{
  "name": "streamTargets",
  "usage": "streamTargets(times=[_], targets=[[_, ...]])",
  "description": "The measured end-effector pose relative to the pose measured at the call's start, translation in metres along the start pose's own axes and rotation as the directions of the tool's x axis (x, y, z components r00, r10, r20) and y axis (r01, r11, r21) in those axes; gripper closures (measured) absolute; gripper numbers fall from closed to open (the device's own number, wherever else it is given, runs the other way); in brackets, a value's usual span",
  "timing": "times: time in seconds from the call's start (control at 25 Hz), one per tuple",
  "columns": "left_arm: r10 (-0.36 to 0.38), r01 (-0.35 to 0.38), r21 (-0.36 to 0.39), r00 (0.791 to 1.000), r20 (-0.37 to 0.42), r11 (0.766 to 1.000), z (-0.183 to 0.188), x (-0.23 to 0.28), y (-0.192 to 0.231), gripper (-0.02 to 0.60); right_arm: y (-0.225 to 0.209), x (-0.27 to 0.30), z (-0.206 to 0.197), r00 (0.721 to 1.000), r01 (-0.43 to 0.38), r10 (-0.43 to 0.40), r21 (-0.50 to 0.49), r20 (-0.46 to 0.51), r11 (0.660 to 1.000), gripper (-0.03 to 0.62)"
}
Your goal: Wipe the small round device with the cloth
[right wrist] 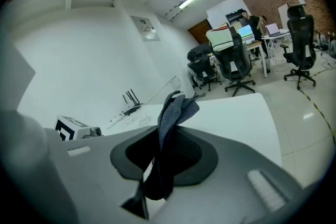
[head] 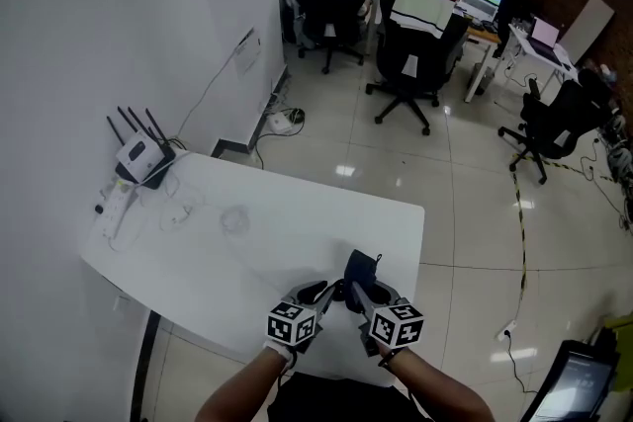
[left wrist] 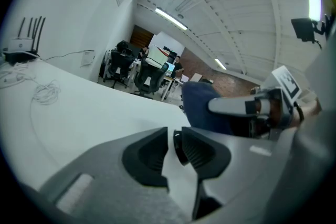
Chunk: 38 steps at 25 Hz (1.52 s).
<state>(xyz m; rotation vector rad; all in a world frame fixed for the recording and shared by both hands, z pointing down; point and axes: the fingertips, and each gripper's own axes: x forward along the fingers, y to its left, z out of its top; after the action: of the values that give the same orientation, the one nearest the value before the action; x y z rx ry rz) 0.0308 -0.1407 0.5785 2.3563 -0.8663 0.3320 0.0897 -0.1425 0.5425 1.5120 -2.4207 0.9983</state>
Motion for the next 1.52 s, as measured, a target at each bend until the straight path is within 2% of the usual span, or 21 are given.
streamTargets(times=[0.12,0.24,0.4,0.6,0.88,1.0,1.12,1.36,1.52], targets=[[0.002,-0.002,-0.008,1.0,-0.007,1.0,-0.003,-0.002,0.002,0.5,0.005,0.009,-0.014,0.999,-0.016,0.015,-0.014,-0.038,1.0,0.516],[0.004,-0.004,-0.014,1.0,-0.025,1.0,-0.009,-0.002,0.002,0.499,-0.005,0.01,-0.03,0.998,-0.004,0.005,0.015,-0.055,1.0,0.516],[0.002,-0.003,-0.013,0.999,-0.043,1.0,-0.013,-0.001,-0.002,0.499,-0.024,0.0,-0.041,0.999,0.021,-0.016,0.104,-0.048,0.994,0.517],[0.002,-0.003,-0.031,0.999,-0.033,1.0,-0.015,-0.001,0.001,0.5,-0.044,0.0,-0.07,0.999,0.038,-0.028,0.25,-0.044,0.967,0.517],[0.007,-0.008,-0.052,1.0,-0.024,0.999,-0.015,0.0,-0.003,0.5,-0.075,0.011,-0.123,0.979,0.124,-0.072,0.277,-0.19,0.953,0.517],[0.018,-0.019,-0.047,1.0,-0.025,0.999,-0.017,-0.002,-0.004,0.5,-0.08,0.016,-0.142,0.971,0.125,-0.055,0.299,-0.231,0.946,0.516],[0.027,-0.028,-0.033,1.0,-0.012,0.999,-0.015,0.002,-0.003,0.5,-0.09,0.02,-0.14,0.97,0.13,-0.054,0.316,-0.237,0.94,0.516],[0.053,-0.053,-0.03,0.999,0.006,0.998,-0.005,0.001,0.003,0.5,-0.089,0.015,-0.11,0.978,0.128,-0.065,0.325,-0.197,0.937,0.516],[0.074,-0.071,-0.083,0.997,0.032,0.994,-0.007,-0.011,0.003,0.5,-0.085,-0.005,-0.08,0.98,0.151,-0.117,0.215,-0.161,0.965,0.516]])
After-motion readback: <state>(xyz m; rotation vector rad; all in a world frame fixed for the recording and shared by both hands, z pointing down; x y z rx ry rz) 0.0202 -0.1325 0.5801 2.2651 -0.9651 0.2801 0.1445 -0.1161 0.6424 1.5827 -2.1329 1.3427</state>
